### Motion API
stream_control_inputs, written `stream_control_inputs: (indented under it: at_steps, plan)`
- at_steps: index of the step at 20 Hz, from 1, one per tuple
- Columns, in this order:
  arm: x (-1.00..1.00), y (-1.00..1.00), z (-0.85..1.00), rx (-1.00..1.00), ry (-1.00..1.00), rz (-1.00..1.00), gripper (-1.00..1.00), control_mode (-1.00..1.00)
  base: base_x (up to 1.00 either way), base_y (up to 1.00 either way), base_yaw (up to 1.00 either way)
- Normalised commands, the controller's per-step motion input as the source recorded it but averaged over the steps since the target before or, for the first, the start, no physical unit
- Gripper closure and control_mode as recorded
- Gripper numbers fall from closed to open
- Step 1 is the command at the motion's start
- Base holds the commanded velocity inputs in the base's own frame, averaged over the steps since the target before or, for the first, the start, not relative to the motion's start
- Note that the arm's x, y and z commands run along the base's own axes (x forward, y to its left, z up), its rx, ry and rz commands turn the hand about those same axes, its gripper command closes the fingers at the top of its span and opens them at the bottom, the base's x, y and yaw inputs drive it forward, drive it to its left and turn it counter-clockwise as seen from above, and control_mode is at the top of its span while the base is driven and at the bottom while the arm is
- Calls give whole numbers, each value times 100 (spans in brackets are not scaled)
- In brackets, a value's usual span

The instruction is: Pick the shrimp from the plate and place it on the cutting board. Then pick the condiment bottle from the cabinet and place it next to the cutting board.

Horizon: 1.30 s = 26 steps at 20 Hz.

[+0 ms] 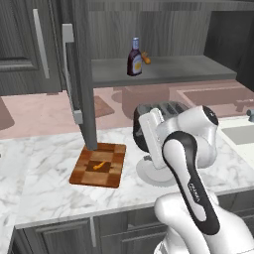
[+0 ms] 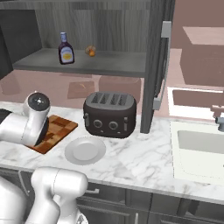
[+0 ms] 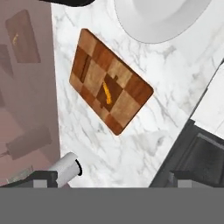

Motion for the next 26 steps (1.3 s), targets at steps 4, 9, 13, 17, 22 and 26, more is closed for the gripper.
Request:
stream_control_inputs:
  at_steps: [4,9,13,17,22,26]
  plan:
    - [8,-5,0,22,18,-10,-100,-100,0,0,0]
    - [13,-7,0,20,25,-6,-100,-100,0,0,0]
    - [10,-12,0,5,18,-2,-100,-100,0,0,0]
    - [3,-5,0,0,11,0,-100,-100,0,0,0]
    - [0,0,2,9,3,0,-100,-100,0,0,0]
    - [0,-1,4,18,-2,0,-100,-100,0,0,0]
